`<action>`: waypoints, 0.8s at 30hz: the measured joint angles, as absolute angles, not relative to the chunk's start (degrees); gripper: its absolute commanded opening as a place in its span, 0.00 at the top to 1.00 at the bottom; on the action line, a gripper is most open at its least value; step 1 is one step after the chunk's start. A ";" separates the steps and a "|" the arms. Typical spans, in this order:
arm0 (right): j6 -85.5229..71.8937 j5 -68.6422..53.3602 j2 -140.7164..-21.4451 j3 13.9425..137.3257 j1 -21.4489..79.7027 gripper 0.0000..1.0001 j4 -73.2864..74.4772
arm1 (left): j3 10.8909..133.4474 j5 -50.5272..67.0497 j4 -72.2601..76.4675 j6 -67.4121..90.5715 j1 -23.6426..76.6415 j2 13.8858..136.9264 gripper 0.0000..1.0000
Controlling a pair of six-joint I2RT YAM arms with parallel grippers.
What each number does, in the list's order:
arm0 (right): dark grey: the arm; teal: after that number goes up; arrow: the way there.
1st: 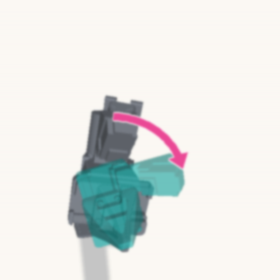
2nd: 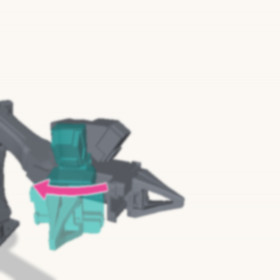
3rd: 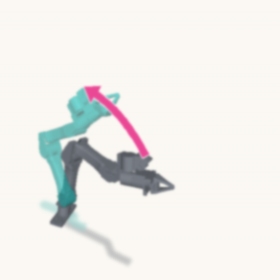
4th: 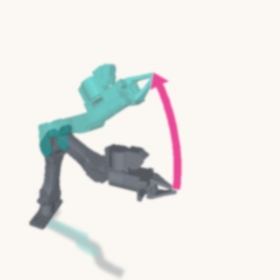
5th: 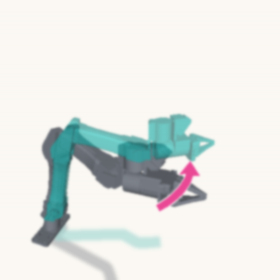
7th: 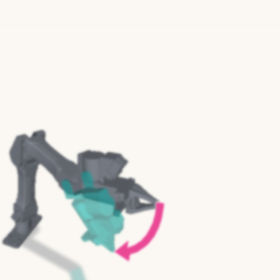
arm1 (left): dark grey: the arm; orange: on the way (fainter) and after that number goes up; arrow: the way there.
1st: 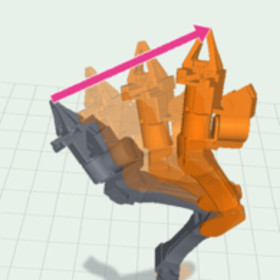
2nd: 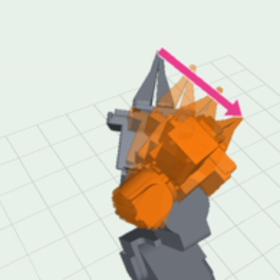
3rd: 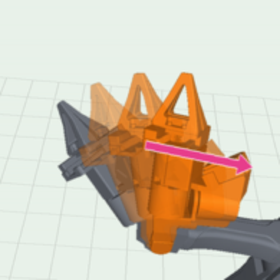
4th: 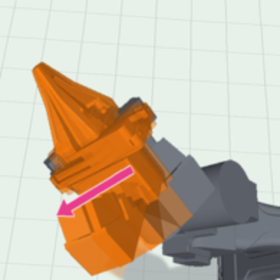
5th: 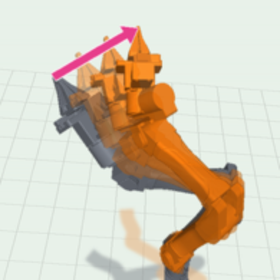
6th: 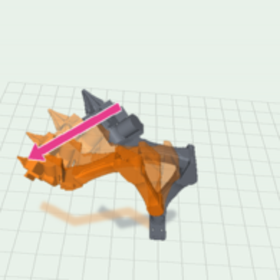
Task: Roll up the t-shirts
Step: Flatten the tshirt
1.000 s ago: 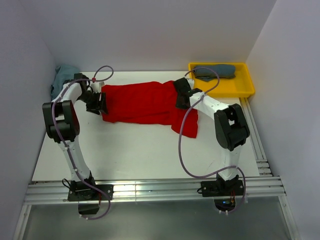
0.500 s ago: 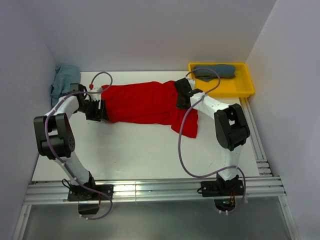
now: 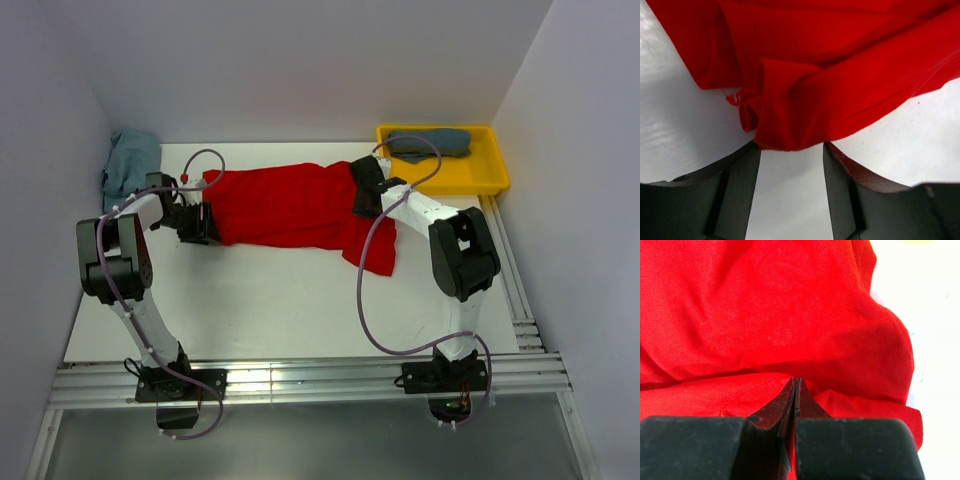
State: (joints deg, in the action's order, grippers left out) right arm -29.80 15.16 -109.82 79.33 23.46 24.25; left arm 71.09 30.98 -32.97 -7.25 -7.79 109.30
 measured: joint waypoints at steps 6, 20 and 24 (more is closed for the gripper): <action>-29.93 14.90 -109.84 79.33 23.24 1.00 24.16 | 71.50 32.21 -31.90 -6.07 -7.79 109.67 0.59; -29.93 14.90 -108.40 78.96 23.20 1.00 24.21 | 75.29 31.44 -37.98 -6.94 -7.79 107.79 1.00; -29.95 14.44 -104.71 75.94 23.20 1.00 23.66 | 76.55 28.82 -41.36 -8.54 -7.79 104.05 1.00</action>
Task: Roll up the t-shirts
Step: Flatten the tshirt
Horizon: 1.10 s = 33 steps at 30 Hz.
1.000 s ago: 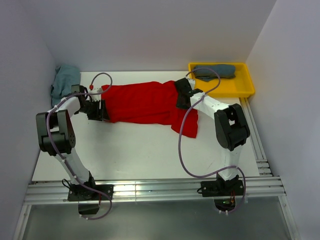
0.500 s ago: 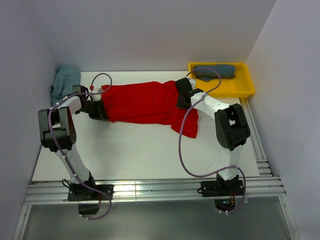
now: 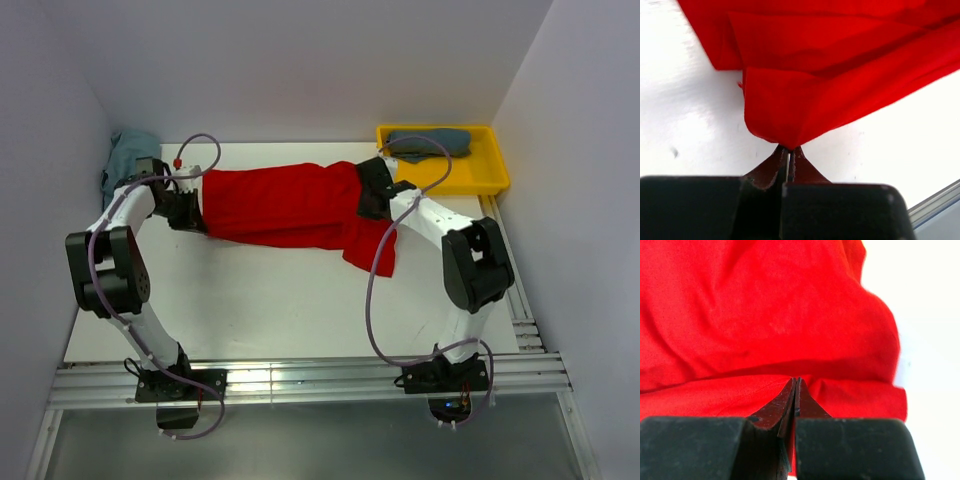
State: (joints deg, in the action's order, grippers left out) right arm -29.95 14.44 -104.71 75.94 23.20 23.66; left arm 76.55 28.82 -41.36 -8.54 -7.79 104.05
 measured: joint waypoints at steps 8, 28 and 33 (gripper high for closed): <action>-29.95 12.97 -98.19 69.95 23.20 1.00 23.20 | 76.99 25.06 -46.06 -12.67 -7.79 100.03 1.00; -39.92 15.88 -77.21 44.64 39.83 0.99 20.56 | 73.36 21.10 -47.13 -16.43 -8.45 102.13 1.00; -44.80 16.12 -69.69 37.58 42.72 0.77 21.69 | 68.14 21.10 -47.72 -17.87 -8.45 98.87 1.00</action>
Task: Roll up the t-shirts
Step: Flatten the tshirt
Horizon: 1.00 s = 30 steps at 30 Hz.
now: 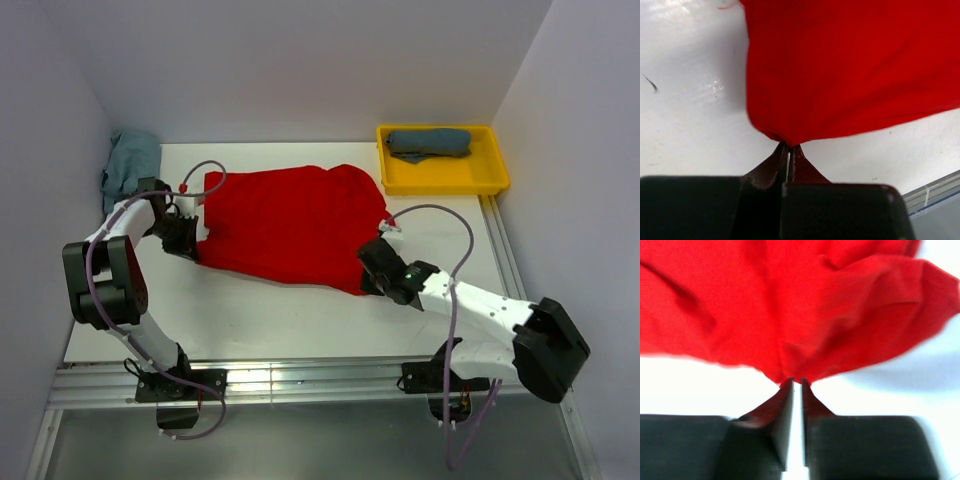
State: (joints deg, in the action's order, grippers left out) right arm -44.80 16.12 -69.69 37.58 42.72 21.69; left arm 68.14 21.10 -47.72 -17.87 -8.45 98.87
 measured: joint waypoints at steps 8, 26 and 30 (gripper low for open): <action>-48.45 23.53 -55.75 37.50 43.35 0.44 27.73 | 64.62 20.69 -47.83 -19.53 -8.51 94.43 1.00; -35.83 17.85 -77.10 54.13 28.67 0.43 24.58 | 65.28 21.10 -47.97 -19.86 -8.56 94.83 1.00; -35.24 15.59 -77.08 51.86 28.67 0.41 22.98 | 66.28 21.19 -47.94 -19.86 -8.56 95.46 1.00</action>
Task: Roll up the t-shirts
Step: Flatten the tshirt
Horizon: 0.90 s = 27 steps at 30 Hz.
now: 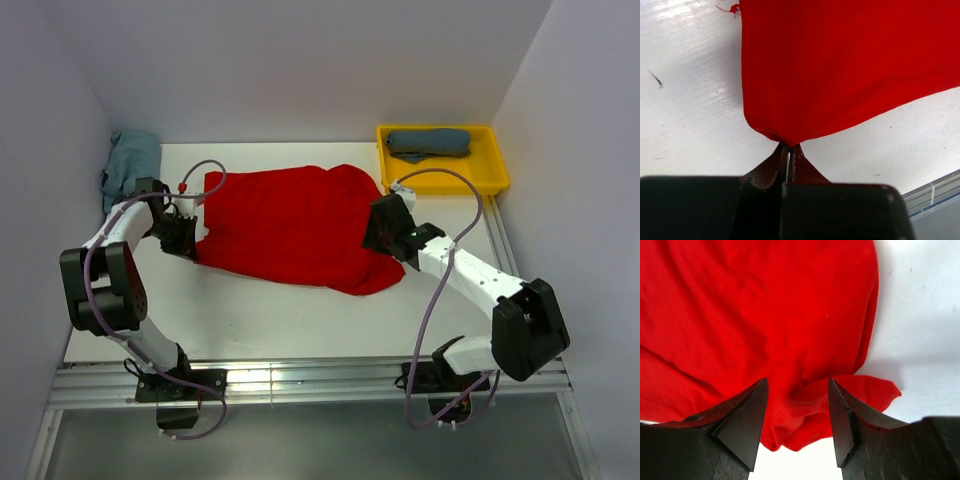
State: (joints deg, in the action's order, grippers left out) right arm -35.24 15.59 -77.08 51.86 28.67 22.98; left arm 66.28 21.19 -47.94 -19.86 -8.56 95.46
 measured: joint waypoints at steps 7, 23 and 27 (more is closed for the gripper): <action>-34.17 12.32 -79.37 48.36 28.67 0.41 19.90 | 66.52 21.54 -47.94 -19.86 -8.54 96.27 1.00; -38.65 14.06 -68.10 38.15 32.51 1.00 22.37 | 66.57 21.87 -48.31 -20.27 -8.56 96.33 1.00; -40.16 16.47 -58.17 38.87 32.64 1.00 27.44 | 67.99 22.65 -49.23 -20.18 -8.56 94.59 1.00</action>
State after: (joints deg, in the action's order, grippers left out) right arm -40.16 16.47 -58.17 38.87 32.64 27.44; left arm 67.99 22.65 -49.23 -20.18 -8.56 94.59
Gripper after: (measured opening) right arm 0.010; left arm 0.015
